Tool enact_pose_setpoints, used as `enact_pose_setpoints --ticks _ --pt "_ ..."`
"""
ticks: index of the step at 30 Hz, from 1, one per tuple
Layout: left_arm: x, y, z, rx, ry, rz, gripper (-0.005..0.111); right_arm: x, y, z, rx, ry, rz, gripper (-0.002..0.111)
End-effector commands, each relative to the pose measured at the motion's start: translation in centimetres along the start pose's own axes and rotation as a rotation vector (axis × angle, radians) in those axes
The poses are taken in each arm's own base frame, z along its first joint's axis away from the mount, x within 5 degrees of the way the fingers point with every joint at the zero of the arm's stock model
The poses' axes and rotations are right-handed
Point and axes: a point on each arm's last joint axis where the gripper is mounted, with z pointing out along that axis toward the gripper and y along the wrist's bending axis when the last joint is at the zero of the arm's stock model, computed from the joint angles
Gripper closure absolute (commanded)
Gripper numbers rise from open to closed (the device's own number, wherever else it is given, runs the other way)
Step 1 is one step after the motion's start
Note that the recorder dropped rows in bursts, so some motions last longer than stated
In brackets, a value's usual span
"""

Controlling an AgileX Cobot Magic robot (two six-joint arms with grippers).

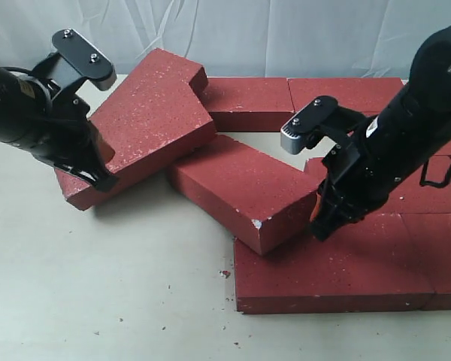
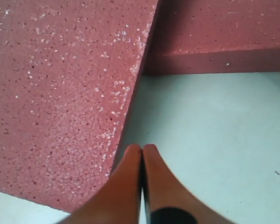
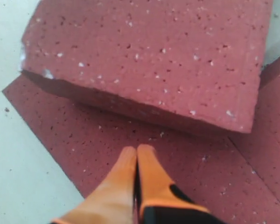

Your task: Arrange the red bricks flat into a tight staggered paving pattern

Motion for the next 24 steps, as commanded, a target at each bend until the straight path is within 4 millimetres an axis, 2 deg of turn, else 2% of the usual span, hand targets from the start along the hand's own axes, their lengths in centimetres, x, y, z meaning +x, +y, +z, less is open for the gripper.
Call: enact_pose_setpoints --ticks 1,4,9,15,17,19,20,22,24 --pt "-0.4 -0.3 0.0 0.021 -0.015 0.006 0.107 -0.4 -1.2 2.0 0.043 -0.009 -0.005 0.109" --pt "-0.6 -0.2 0.0 0.014 -0.040 0.000 0.107 -1.2 -1.9 2.3 0.112 -0.083 -0.009 0.109" --pt "-0.8 -0.2 0.0 0.009 -0.059 -0.010 0.107 -3.2 -3.4 1.6 0.278 -0.286 -0.021 0.109" --pt "-0.8 -0.3 0.0 0.023 -0.064 -0.032 0.107 -4.5 -5.1 2.9 0.402 -0.406 -0.027 0.109" --pt "-0.7 -0.3 0.5 0.038 -0.044 0.003 0.107 -4.4 -5.0 2.8 0.379 -0.380 -0.025 0.109" --pt "-0.5 -0.6 1.6 0.087 -0.019 -0.001 0.107 -4.5 -4.1 1.3 0.293 -0.304 -0.034 0.109" --pt "-0.5 -1.2 2.1 0.144 0.008 0.012 0.107 -4.3 -3.2 -0.1 0.215 -0.228 -0.045 0.109" --pt "-1.0 -2.1 2.4 0.235 0.028 0.033 0.107 -3.4 -2.6 -0.9 0.178 -0.124 -0.090 0.109" --pt "-1.3 -2.7 3.2 0.265 0.034 0.070 0.107 -2.9 -2.8 -0.3 0.181 -0.049 -0.124 0.109"
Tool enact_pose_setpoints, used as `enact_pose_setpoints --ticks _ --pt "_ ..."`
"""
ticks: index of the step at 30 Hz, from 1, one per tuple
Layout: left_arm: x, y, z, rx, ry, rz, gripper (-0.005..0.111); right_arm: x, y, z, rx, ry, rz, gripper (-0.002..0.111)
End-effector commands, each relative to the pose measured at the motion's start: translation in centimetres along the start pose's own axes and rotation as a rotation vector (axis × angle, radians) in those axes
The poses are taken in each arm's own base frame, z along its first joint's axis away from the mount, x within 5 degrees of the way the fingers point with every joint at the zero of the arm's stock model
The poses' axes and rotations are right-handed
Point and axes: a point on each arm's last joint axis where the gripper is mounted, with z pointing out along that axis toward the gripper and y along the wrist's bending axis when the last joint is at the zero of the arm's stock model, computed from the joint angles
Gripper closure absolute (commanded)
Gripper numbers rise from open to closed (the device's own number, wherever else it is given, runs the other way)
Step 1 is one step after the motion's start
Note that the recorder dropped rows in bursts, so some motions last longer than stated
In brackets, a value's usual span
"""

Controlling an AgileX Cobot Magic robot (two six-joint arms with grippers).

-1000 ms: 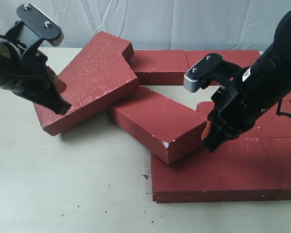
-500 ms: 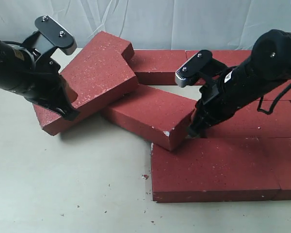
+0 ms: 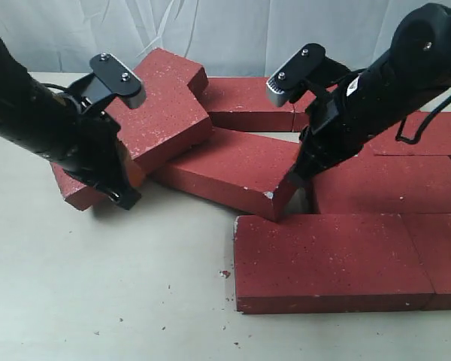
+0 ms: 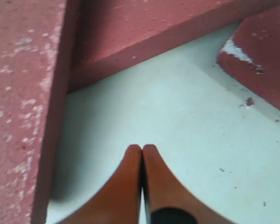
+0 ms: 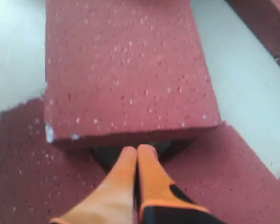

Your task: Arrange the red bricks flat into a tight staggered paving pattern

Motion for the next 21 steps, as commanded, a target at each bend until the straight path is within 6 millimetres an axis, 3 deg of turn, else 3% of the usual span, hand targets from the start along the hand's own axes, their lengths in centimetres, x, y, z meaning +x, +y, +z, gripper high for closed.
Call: enact_pose_setpoints --ticks 1,5,9,21 --pt "-0.9 -0.7 1.7 0.072 0.020 0.039 0.107 1.1 -0.1 1.0 -0.030 0.128 -0.056 0.109" --pt "-2.1 0.4 4.2 0.033 0.003 0.029 0.107 1.1 -0.9 3.7 -0.001 0.146 -0.085 0.109" --pt "-2.1 1.2 5.6 -0.019 -0.013 0.027 0.107 0.5 -1.5 4.8 0.031 0.111 -0.090 0.109" --pt "-3.3 2.6 5.5 -0.175 -0.141 0.029 0.107 -1.4 -3.6 7.9 0.219 -0.104 -0.142 0.109"
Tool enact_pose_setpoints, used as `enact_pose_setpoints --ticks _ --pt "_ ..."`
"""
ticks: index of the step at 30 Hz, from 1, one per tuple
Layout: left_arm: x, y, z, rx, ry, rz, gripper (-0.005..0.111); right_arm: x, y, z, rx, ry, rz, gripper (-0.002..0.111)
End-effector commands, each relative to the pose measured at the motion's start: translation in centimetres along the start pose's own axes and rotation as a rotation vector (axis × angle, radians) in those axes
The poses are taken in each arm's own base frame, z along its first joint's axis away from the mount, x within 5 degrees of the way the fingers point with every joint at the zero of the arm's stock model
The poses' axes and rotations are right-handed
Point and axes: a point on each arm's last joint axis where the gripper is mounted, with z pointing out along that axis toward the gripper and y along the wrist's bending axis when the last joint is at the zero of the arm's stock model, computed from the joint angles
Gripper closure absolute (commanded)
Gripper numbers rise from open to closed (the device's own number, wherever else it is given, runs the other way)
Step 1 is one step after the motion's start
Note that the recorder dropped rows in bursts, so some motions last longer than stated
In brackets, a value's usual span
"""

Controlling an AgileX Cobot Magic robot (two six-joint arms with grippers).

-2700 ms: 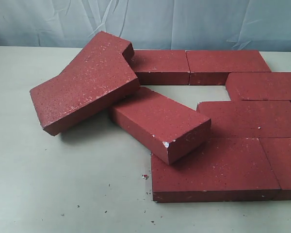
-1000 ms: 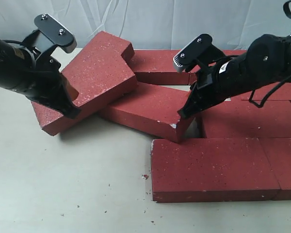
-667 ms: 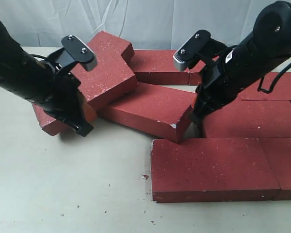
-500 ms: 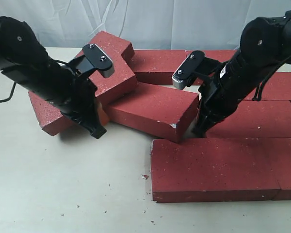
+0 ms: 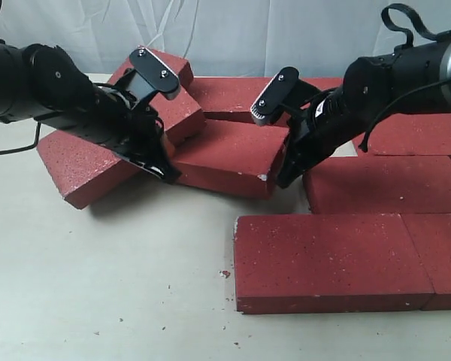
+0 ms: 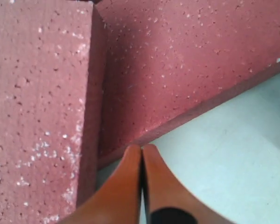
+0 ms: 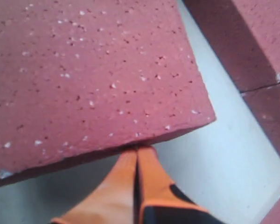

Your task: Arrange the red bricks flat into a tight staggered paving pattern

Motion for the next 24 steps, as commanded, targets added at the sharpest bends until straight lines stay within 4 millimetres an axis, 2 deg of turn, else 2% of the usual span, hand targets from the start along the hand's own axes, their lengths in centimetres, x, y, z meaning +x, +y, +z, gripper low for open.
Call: enact_pose_setpoints --ticks 1,6,10,13,16,18,21,24 --pt "-0.5 0.1 -0.1 -0.035 -0.032 0.018 0.107 -0.4 -1.0 0.7 0.084 -0.066 -0.058 0.109" --pt "-0.8 0.4 -0.1 -0.070 -0.057 0.033 0.107 0.7 -2.8 0.3 0.115 -0.059 0.013 0.109" --pt "-1.0 0.5 -0.5 -0.081 -0.073 0.042 0.107 0.9 -3.3 -1.1 0.100 -0.049 0.121 0.109" --pt "-1.4 0.2 -1.7 -0.061 -0.087 0.007 0.107 0.2 -1.6 -2.6 0.012 -0.026 0.140 0.109" --pt "-1.5 -0.7 -3.3 0.024 -0.065 -0.032 0.107 -0.6 0.7 -3.6 -0.100 -0.001 0.022 0.109" --pt "-0.8 -1.6 -3.9 0.114 0.022 -0.003 0.107 -1.5 2.4 -3.6 -0.177 -0.036 -0.064 0.109" --pt "0.4 -2.1 -3.6 0.178 0.143 0.061 0.107 -2.7 4.7 -3.2 -0.282 -0.116 -0.201 0.109" --pt "1.0 -2.0 -2.5 0.181 0.180 0.074 0.107 -3.4 6.4 -2.6 -0.349 -0.185 -0.313 0.109"
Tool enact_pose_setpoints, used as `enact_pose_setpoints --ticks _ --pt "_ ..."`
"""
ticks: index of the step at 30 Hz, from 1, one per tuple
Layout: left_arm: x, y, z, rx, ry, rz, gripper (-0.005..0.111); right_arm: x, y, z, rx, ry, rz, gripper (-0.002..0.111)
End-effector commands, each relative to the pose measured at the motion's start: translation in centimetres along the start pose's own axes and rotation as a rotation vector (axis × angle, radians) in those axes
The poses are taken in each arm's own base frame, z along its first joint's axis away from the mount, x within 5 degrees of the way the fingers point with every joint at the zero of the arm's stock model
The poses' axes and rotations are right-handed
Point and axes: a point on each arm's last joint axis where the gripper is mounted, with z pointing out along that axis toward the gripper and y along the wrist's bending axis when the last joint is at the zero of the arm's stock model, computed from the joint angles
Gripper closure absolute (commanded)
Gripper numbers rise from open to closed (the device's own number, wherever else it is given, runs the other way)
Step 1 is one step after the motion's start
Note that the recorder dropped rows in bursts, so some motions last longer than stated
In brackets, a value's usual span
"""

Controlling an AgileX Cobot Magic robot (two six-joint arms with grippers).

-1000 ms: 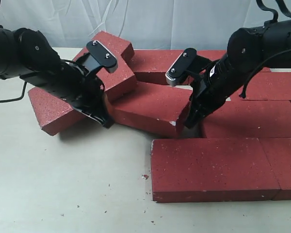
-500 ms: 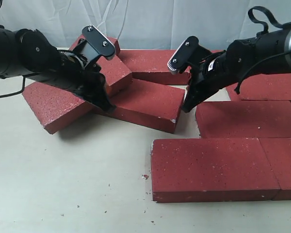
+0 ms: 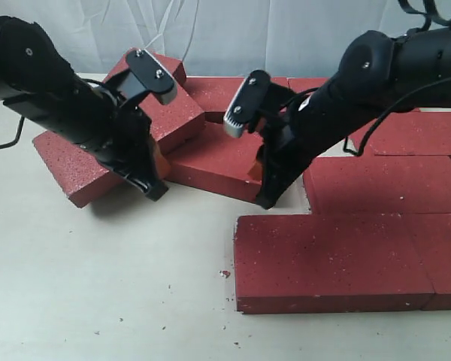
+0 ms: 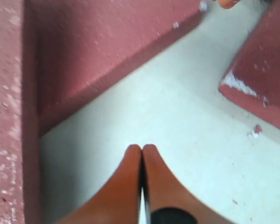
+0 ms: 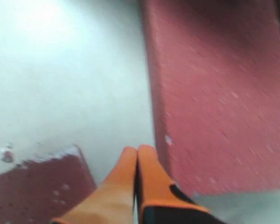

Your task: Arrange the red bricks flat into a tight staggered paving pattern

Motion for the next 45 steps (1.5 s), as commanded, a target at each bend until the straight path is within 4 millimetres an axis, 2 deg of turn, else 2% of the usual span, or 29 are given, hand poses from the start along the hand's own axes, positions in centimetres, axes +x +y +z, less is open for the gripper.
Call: enact_pose_setpoints --ticks 1,5,12,21,26,37,45 --pt "0.7 -0.1 1.4 0.036 0.075 0.013 0.107 -1.5 1.8 1.4 -0.094 -0.097 -0.159 0.109" --pt "0.9 -0.1 2.0 0.053 0.088 -0.008 0.107 -1.7 1.6 2.6 -0.073 -0.099 -0.148 0.109" --pt "0.9 -0.1 2.0 0.053 0.088 -0.008 0.107 -1.7 1.1 5.4 -0.140 -0.070 -0.134 0.109" --pt "0.7 0.1 2.0 0.033 0.068 -0.008 0.107 -1.4 0.0 8.0 -0.092 -0.049 -0.110 0.109" --pt "0.7 0.1 2.0 0.031 0.067 -0.006 0.107 -1.2 -0.6 8.1 -0.019 -0.029 -0.102 0.109" --pt "0.7 0.1 2.0 0.032 0.065 -0.008 0.107 0.3 -1.9 8.2 0.108 0.133 -0.124 0.109" --pt "0.4 0.4 2.0 -0.001 0.035 -0.023 0.107 2.1 -3.9 6.9 0.128 0.190 -0.035 0.109"
